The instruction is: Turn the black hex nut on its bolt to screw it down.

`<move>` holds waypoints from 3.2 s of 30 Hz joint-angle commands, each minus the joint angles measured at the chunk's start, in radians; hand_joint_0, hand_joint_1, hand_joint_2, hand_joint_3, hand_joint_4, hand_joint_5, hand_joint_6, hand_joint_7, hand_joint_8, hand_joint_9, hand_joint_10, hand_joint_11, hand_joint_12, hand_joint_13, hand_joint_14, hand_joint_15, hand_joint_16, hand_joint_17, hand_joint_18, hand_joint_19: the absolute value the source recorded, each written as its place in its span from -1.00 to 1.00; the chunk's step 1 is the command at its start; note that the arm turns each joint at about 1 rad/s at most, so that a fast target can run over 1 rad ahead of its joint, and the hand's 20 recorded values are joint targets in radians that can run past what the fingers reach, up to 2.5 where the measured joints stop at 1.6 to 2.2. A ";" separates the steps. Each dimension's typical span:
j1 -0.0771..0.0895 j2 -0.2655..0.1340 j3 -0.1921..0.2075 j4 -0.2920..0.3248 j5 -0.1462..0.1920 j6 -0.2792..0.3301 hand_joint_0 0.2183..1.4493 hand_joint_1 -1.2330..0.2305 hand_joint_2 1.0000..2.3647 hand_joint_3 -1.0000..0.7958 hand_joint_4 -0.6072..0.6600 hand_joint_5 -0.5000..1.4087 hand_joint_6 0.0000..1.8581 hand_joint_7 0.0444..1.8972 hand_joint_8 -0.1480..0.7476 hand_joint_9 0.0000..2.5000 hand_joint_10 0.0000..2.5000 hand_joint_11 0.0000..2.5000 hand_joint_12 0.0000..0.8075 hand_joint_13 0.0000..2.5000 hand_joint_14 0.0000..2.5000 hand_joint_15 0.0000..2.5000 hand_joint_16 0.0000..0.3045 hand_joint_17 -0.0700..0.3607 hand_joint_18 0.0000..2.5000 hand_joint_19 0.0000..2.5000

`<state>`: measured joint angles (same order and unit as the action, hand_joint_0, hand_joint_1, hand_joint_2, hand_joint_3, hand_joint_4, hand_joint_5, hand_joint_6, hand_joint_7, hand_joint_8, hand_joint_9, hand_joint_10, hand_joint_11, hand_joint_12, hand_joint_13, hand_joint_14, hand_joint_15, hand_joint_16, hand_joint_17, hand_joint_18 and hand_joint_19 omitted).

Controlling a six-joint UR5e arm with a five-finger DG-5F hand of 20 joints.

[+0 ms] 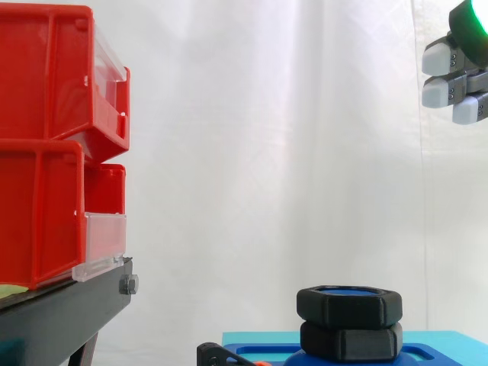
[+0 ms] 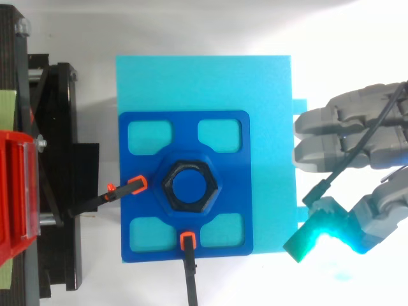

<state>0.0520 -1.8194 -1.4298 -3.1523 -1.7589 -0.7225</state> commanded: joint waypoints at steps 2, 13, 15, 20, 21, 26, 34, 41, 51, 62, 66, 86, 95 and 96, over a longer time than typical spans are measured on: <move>0.000 0.000 -0.001 0.000 0.001 0.000 -0.63 0.33 -1.00 -0.44 -0.06 -0.79 -0.46 -0.50 -0.37 -1.00 -1.00 -1.00 -0.15 -1.00 -1.00 -1.00 -0.62 -0.08 -1.00 -0.85; 0.000 0.000 0.000 0.000 0.001 0.000 -0.63 0.30 -1.00 -0.44 -0.08 -0.79 -0.46 -0.51 -0.38 -1.00 -1.00 -1.00 -0.16 -1.00 -1.00 -1.00 -0.63 -0.08 -1.00 -0.86; 0.000 0.000 0.000 0.000 0.001 0.000 -0.63 0.30 -1.00 -0.44 -0.09 -0.79 -0.46 -0.48 -0.37 -1.00 -1.00 -1.00 -0.16 -1.00 -1.00 -1.00 -0.63 -0.08 -1.00 -0.86; 0.000 0.000 0.000 0.000 0.001 0.000 -0.62 0.27 -1.00 -0.44 -0.10 -0.79 -0.46 -0.48 -0.38 -1.00 -1.00 -1.00 -0.18 -1.00 -1.00 -1.00 -0.63 -0.08 -1.00 -0.86; -0.001 0.000 0.000 0.000 0.001 0.000 -0.62 0.27 -1.00 -0.44 -0.10 -0.79 -0.46 -0.50 -0.37 -1.00 -1.00 -1.00 -0.18 -1.00 -1.00 -1.00 -0.63 -0.08 -1.00 -0.86; -0.001 0.000 0.000 0.000 0.001 0.000 -0.62 0.25 -1.00 -0.44 -0.10 -0.79 -0.46 -0.48 -0.37 -1.00 -1.00 -1.00 -0.19 -1.00 -1.00 -1.00 -0.63 -0.08 -1.00 -0.86; 0.000 0.000 -0.001 0.000 0.001 0.000 -0.61 0.24 -1.00 -0.44 -0.09 -0.79 -0.46 -0.51 -0.37 -1.00 -1.00 -1.00 -0.19 -1.00 -1.00 -1.00 -0.63 -0.09 -1.00 -0.86; 0.000 0.000 0.000 0.000 0.001 0.000 -0.58 0.20 -1.00 -0.44 -0.11 -0.78 -0.46 -0.51 -0.40 -1.00 -1.00 -1.00 -0.23 -1.00 -1.00 -1.00 -0.65 -0.11 -1.00 -0.85; 0.000 0.000 0.000 0.000 0.001 0.000 -0.58 0.19 -1.00 -0.44 -0.13 -0.78 -0.46 -0.51 -0.42 -1.00 -1.00 -1.00 -0.25 -1.00 -1.00 -1.00 -0.65 -0.12 -1.00 -0.85; -0.001 0.000 -0.001 0.000 0.001 0.000 -0.56 0.12 -1.00 -0.44 -0.14 -0.77 -0.46 -0.51 -0.43 -1.00 -1.00 -1.00 -0.25 -0.98 -1.00 -1.00 -0.66 -0.13 -1.00 -0.87; -0.001 0.000 0.000 0.000 0.001 0.000 -0.56 0.11 -1.00 -0.44 -0.13 -0.77 -0.46 -0.51 -0.42 -1.00 -1.00 -1.00 -0.25 -0.98 -1.00 -1.00 -0.65 -0.12 -1.00 -0.87; 0.000 0.000 0.000 0.000 0.001 0.000 -0.55 0.14 -1.00 -0.44 -0.12 -0.76 -0.46 -0.51 -0.42 -0.98 -1.00 -1.00 -0.26 -0.93 -1.00 -1.00 -0.66 -0.14 -0.93 -0.87; 0.000 0.000 -0.001 0.000 0.001 0.000 -0.55 0.13 -1.00 -0.44 -0.12 -0.76 -0.46 -0.51 -0.41 -0.97 -1.00 -1.00 -0.26 -0.92 -1.00 -1.00 -0.66 -0.14 -0.92 -0.86; -0.001 0.000 0.000 0.000 0.001 0.000 -0.55 0.13 -1.00 -0.44 -0.12 -0.76 -0.46 -0.51 -0.41 -0.97 -1.00 -1.00 -0.25 -0.92 -1.00 -1.00 -0.66 -0.14 -0.91 -0.86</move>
<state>0.0515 -1.8194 -1.4298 -3.1523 -1.7580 -0.7225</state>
